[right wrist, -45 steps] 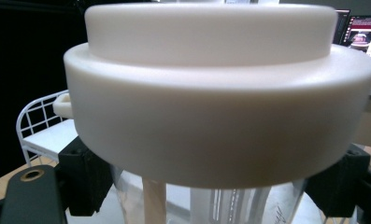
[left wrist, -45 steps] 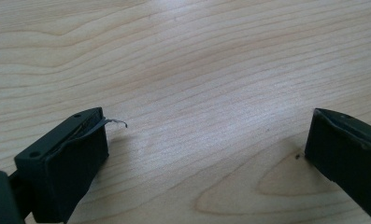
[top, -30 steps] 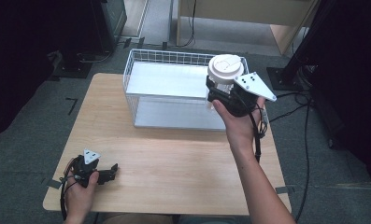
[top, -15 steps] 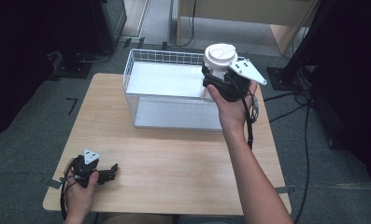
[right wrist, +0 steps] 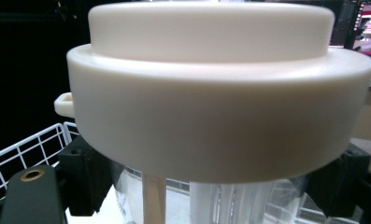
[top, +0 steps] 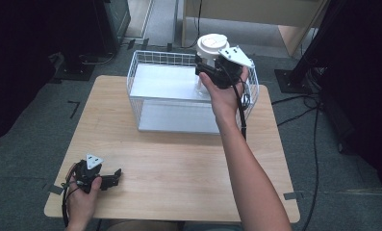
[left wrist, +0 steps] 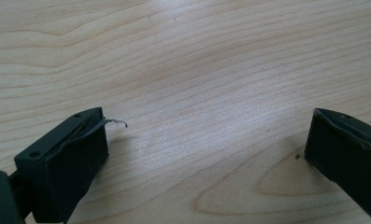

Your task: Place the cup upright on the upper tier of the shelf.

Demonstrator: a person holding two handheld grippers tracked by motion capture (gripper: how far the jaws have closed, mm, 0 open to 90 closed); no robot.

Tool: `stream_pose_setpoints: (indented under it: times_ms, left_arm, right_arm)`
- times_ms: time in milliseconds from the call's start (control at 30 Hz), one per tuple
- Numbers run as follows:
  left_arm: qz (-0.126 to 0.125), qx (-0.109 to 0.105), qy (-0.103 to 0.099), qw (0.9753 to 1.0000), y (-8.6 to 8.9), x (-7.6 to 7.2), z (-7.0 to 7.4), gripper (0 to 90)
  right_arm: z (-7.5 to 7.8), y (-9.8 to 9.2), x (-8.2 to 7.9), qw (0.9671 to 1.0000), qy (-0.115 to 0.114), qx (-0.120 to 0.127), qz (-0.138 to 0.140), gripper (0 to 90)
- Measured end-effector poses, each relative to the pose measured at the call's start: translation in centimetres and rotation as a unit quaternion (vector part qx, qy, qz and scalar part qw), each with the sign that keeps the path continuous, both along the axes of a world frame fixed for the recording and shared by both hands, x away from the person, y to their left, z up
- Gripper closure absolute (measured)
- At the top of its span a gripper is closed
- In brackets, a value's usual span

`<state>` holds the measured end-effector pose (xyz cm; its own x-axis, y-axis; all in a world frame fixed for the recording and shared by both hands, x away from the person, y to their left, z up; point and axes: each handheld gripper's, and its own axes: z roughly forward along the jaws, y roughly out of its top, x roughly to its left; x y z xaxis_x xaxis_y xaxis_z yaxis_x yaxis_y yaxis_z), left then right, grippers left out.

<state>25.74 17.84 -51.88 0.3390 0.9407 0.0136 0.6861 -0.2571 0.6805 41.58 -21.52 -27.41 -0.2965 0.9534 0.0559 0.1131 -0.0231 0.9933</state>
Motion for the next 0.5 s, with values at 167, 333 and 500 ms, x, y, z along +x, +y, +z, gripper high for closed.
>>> stream_pose_setpoints:
  times_ms: [167, 333, 500]
  left_arm:
    - [0.0, 0.0, 0.0, 1.0, 0.0, 0.0, 0.0, 0.0]
    - [0.0, 0.0, -0.001, 1.0, 0.0, 0.0, 0.0, 0.0]
    - [0.001, -0.002, -0.002, 1.0, 0.0, 0.0, 0.0, 0.0]
  right_arm:
    - [-0.1, 1.1, 0.9, 1.0, 0.003, -0.007, 0.003, 15.8]
    - [-0.4, 2.2, 2.1, 1.0, 0.005, -0.007, -0.001, 15.8]
    - [-0.6, 2.4, 2.3, 1.0, -0.004, -0.004, 0.0, 15.8]
